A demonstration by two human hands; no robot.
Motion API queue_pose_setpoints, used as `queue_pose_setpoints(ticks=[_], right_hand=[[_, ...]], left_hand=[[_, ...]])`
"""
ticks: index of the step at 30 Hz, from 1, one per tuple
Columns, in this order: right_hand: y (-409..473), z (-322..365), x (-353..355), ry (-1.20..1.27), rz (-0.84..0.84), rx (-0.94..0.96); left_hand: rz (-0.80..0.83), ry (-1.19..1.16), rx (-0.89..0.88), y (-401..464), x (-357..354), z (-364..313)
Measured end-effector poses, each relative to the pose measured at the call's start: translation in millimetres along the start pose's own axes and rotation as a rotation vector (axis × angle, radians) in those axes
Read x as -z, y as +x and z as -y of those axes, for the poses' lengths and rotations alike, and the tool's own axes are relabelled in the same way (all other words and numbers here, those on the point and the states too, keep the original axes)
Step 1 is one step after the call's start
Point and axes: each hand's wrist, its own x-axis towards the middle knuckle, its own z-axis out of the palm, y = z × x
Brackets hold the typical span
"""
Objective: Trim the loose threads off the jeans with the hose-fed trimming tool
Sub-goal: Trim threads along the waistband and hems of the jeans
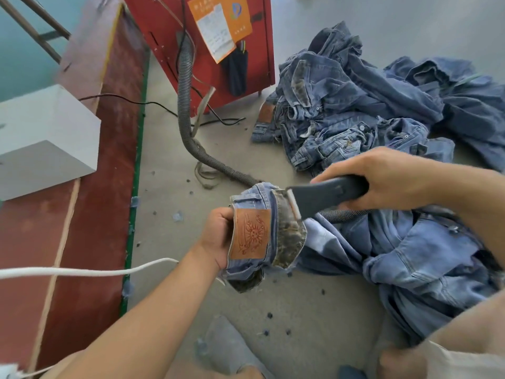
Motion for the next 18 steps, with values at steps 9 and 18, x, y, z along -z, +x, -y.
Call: queue_pose_setpoints(ticks=[9, 18], right_hand=[[-1.3, 2.9, -21.8, -0.175, 0.118, -0.019], [-1.1, 7.6, -34.5, -0.125, -0.012, 0.102]], left_hand=[[-0.041, -0.134, -0.095, 6.7, -4.9, -7.2], [-0.132, -0.16, -0.194, 13.8, -0.4, -12.8]])
